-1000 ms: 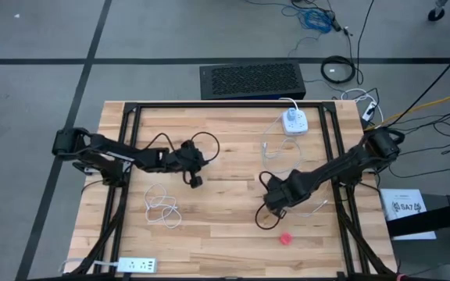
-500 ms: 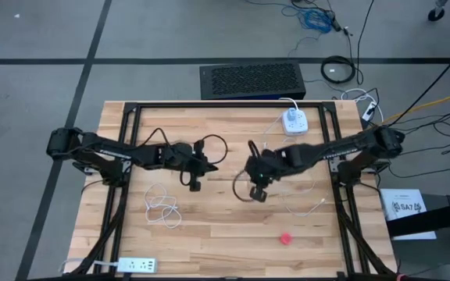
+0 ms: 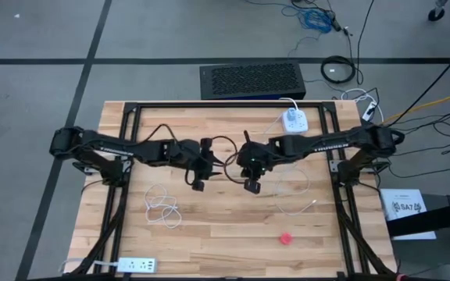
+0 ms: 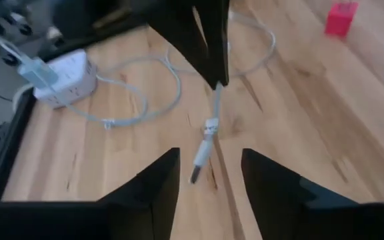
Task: Insert USB
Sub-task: Insert the white charger cable into the black charger adapter
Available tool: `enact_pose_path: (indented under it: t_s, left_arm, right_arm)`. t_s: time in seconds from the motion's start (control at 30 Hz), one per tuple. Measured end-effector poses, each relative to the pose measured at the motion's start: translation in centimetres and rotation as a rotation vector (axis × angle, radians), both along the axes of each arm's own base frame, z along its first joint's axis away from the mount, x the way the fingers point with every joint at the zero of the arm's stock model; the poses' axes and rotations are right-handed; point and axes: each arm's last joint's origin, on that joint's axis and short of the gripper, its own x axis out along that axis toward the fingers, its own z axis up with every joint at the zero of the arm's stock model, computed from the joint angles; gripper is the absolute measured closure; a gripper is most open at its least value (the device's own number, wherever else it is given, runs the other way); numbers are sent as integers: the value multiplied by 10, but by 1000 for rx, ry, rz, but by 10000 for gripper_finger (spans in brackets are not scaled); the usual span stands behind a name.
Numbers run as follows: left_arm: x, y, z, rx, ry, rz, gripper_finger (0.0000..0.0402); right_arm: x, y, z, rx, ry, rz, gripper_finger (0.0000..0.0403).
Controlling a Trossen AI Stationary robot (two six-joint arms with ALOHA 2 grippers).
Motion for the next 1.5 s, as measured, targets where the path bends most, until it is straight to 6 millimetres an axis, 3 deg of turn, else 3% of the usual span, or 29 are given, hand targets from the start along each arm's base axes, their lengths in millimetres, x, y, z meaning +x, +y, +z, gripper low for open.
enact_pose_path:
  t_s: [0.27,0.7,0.83,1.2,1.33,1.5]
  left_arm:
    - [21,0,-8,-4,155,-28,231]
    - [45,0,-11,-8,243,-27,232]
    - [46,0,-11,-7,240,-26,251]
    - [48,0,-9,-16,210,-37,352]
    - [48,0,-8,-18,200,-40,357]
    - [49,-1,-7,-20,184,-45,333]
  right_arm:
    - [3,-5,0,13,-26,18,403]
    - [3,-4,0,12,-21,34,403]
    - [3,-4,0,10,-23,37,403]
    - [3,-4,0,8,-23,40,403]
    - [2,-4,-1,8,-12,39,403]
    - [1,-4,-1,9,-10,39,403]
